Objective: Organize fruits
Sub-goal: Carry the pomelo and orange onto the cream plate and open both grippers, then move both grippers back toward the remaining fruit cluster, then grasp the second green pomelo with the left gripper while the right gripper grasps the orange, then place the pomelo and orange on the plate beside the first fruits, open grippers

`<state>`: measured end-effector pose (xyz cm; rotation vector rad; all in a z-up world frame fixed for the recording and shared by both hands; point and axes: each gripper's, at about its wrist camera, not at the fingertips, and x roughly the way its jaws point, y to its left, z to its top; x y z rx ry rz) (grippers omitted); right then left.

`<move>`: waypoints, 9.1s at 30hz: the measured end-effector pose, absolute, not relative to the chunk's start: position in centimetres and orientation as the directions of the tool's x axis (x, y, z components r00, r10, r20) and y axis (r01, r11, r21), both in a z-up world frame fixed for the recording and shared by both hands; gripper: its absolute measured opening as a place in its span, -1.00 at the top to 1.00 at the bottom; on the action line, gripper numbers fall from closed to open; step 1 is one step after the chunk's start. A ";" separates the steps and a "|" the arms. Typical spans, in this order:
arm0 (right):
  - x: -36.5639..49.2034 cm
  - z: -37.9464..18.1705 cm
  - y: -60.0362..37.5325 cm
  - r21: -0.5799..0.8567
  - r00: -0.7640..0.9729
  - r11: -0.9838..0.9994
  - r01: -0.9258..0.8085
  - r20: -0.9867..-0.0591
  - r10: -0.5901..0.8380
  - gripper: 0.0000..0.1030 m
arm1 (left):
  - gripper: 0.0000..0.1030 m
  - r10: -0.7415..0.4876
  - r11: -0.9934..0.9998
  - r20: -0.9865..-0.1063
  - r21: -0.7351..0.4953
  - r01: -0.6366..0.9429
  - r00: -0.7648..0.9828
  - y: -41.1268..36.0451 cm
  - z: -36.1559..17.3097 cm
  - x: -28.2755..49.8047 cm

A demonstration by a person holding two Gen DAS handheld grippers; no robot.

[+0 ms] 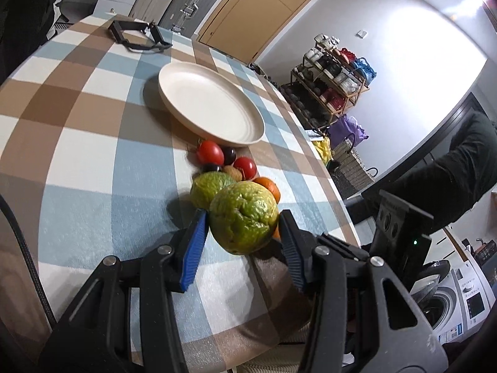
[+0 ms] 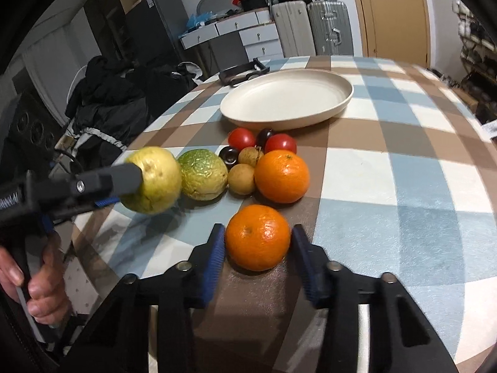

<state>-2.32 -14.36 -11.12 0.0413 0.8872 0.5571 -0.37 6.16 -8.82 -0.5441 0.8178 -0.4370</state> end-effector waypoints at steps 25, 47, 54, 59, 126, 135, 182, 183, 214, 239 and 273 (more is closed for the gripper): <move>9.5 -1.4 -16.2 0.390 0.549 0.780 -0.489 -0.558 0.623 0.20 | 0.15 -0.525 0.763 -0.469 -0.629 0.149 0.711 10.2 -1.7 15.2; 26.2 -9.8 -12.4 0.408 0.390 0.819 -0.404 -0.733 0.557 0.20 | 0.15 -0.529 0.809 -0.619 -0.575 0.124 0.580 7.3 -10.1 30.4; 26.6 -10.1 -11.3 0.340 0.421 0.837 -0.428 -0.745 0.518 0.20 | 0.14 -0.531 0.807 -0.632 -0.580 0.110 0.565 6.9 -11.4 32.1; 26.6 -9.6 -10.6 0.252 0.468 0.853 -0.458 -0.748 0.472 0.15 | 0.11 -0.531 0.807 -0.632 -0.581 0.107 0.565 6.9 -11.2 32.5; -1.7 -5.5 -17.9 0.170 0.739 0.941 -0.292 -0.585 0.334 -1.00 | -0.98 -0.232 0.966 -0.682 -0.242 0.085 0.693 2.6 -7.0 1.9; -1.0 -6.8 -18.3 0.180 0.717 0.943 -0.279 -0.615 0.329 -1.00 | -0.77 -0.293 0.951 -0.682 -0.283 0.127 0.670 2.6 -8.4 2.8; 0.1 -7.5 -18.1 0.230 0.675 0.928 -0.293 -0.638 0.371 -1.00 | 0.15 -0.460 0.864 -0.635 -0.482 0.147 0.621 5.4 -9.8 3.3; 0.3 -7.5 -18.0 0.239 0.667 0.924 -0.298 -0.640 0.381 -1.00 | 0.15 -0.459 0.863 -0.631 -0.484 0.146 0.625 5.6 -9.7 3.2; 3.8 -10.9 -17.1 0.519 0.458 0.801 -0.299 -0.658 0.598 0.18 | 0.15 -0.445 0.845 -0.575 -0.523 0.110 0.687 9.1 -6.9 4.7; 17.1 0.4 -16.0 0.467 0.566 0.779 -0.419 -0.536 0.626 0.18 | 0.15 -0.424 0.847 -0.555 -0.524 0.096 0.716 9.9 -5.4 18.9; 28.1 -8.1 -7.8 0.345 0.432 0.850 -0.397 -0.747 0.505 0.14 | 0.15 -0.417 0.876 -0.650 -0.473 0.090 0.635 8.7 -10.4 23.2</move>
